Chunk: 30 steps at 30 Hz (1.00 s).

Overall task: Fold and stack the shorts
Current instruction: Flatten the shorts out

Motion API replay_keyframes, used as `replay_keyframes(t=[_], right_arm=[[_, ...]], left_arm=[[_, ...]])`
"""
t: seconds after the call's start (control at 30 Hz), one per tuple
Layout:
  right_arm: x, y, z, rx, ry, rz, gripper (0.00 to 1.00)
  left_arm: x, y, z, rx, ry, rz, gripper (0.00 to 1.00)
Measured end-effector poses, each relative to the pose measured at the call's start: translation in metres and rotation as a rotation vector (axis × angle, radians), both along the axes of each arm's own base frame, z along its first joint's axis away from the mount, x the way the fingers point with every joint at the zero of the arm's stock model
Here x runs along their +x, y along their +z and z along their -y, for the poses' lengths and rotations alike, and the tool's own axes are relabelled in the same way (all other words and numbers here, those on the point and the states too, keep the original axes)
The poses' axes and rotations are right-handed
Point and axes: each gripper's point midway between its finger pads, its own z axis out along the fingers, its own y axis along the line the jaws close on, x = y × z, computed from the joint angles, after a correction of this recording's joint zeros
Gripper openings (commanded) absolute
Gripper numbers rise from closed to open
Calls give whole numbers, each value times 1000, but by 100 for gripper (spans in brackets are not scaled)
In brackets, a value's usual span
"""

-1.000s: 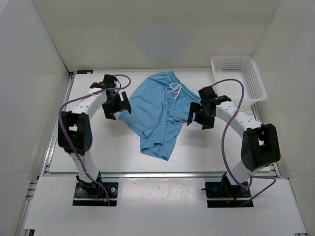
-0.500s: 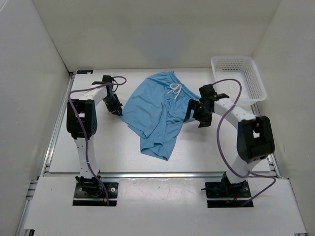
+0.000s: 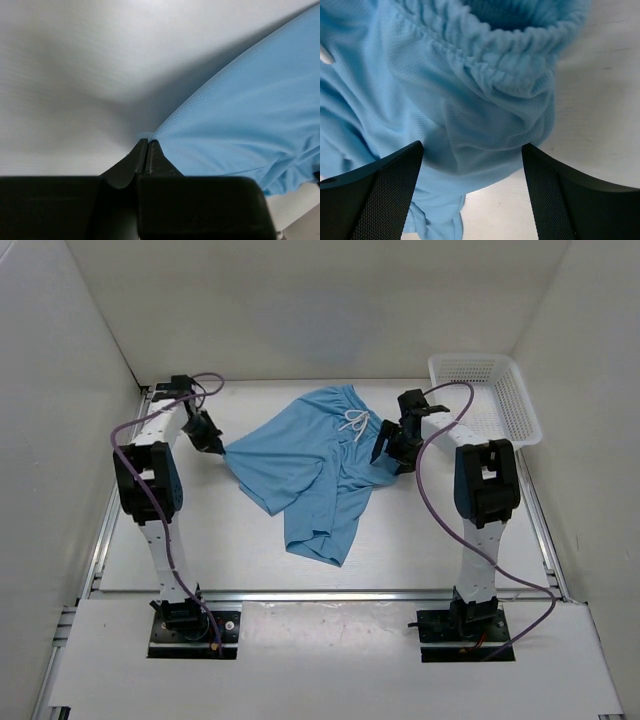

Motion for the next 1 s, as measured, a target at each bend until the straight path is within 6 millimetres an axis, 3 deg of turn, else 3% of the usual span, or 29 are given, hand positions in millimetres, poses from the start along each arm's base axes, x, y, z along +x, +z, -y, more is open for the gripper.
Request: replay_keyframes(t=[0.13, 0.3, 0.33, 0.37, 0.4, 0.5, 0.53, 0.63, 0.7, 0.8, 0.83, 0.9, 0.93, 1.0], right_arm=[[-3, -1, 10, -53, -34, 3, 88], [-29, 13, 30, -115, -74, 20, 93], [-32, 18, 31, -116, -77, 28, 93], [-32, 22, 32, -115, -81, 36, 94], [-31, 23, 32, -113, -82, 43, 94], [-29, 24, 30, -104, -74, 48, 96], [-28, 23, 29, -101, -69, 47, 96], [-19, 20, 24, -91, -51, 44, 96], [-8, 16, 19, -81, -41, 44, 94], [2, 7, 15, -76, -30, 35, 91], [4, 4, 15, -75, -27, 31, 91], [4, 0, 15, -75, -22, 23, 91], [4, -1, 15, -74, -20, 19, 91], [3, -1, 16, -72, -19, 15, 91]], left_arm=[[28, 40, -26, 45, 38, 106, 10], [68, 98, -51, 110, 79, 260, 12], [78, 109, -56, 120, 88, 293, 22], [91, 118, -61, 128, 97, 329, 41], [101, 123, -67, 135, 105, 356, 74], [108, 117, -76, 135, 113, 350, 91], [103, 110, -76, 134, 112, 319, 97], [64, 82, -62, 144, 86, 195, 93], [25, 65, -34, 150, 28, 115, 68], [-41, 62, 35, 136, -132, 59, 37], [-62, 65, 59, 121, -193, 57, 35], [-98, 71, 112, 67, -335, 81, 42], [-116, 71, 133, 40, -391, 80, 58], [-144, 63, 163, 3, -465, 58, 75]])
